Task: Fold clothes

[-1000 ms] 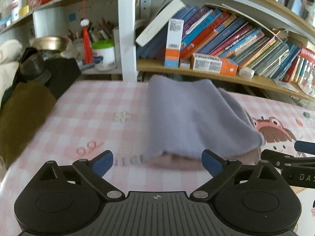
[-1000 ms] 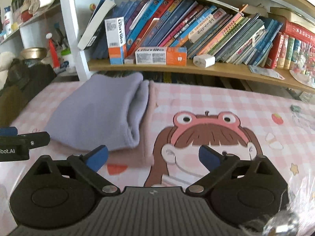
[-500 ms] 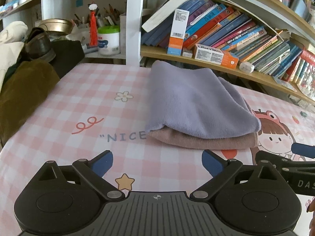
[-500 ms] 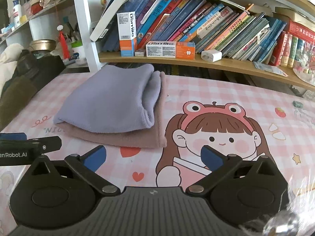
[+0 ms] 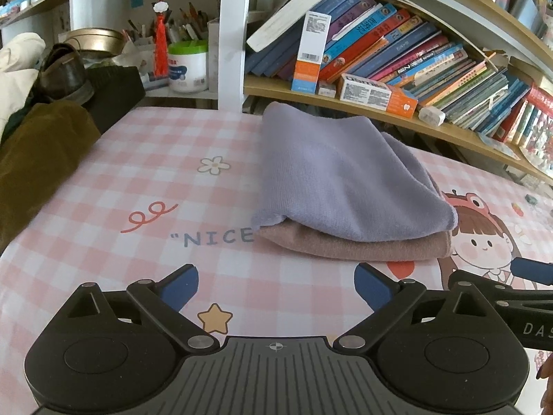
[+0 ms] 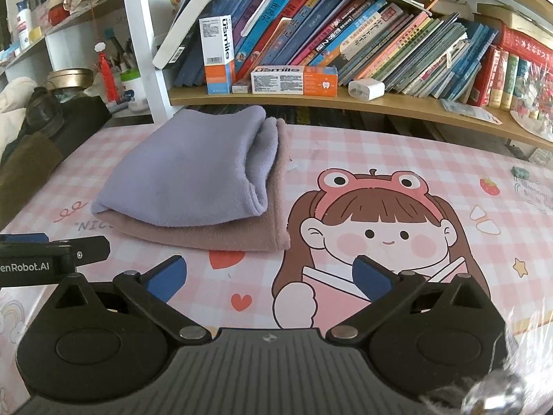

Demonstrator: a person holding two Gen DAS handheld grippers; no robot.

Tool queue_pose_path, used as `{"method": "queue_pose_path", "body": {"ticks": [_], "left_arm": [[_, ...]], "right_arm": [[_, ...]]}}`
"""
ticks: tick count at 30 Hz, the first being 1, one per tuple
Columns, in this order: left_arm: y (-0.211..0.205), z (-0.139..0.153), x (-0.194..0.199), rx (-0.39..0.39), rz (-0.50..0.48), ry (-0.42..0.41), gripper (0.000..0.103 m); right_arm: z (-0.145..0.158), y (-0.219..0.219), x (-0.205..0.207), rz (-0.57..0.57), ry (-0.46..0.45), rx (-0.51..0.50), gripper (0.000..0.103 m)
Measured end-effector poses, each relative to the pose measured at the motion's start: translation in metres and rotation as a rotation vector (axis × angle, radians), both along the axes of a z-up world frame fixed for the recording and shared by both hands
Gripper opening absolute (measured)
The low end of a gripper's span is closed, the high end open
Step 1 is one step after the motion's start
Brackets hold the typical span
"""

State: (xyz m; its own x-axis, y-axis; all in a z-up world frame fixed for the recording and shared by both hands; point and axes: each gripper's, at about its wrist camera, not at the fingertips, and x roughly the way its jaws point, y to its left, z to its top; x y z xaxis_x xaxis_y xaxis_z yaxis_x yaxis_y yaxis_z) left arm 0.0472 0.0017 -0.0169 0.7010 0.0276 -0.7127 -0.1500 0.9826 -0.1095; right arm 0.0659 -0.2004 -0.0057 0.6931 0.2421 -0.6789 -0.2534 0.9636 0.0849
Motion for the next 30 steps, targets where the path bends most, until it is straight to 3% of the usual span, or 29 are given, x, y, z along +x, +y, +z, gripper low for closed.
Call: {"method": "queue_pose_path", "body": {"ticks": [26,30], "left_arm": [[-0.0067,0.0026,-0.0018,0.029,-0.007,0.004,0.099],[-0.0077,0.0015,-0.0010,0.039,-0.007,0.007,0.103]], "right_arm": [[0.0008,-0.0049,-0.0021,-0.012,0.001,0.014,0.103],[-0.0002,-0.0043,-0.0014,-0.012,0.009,0.013,0.103]]}}
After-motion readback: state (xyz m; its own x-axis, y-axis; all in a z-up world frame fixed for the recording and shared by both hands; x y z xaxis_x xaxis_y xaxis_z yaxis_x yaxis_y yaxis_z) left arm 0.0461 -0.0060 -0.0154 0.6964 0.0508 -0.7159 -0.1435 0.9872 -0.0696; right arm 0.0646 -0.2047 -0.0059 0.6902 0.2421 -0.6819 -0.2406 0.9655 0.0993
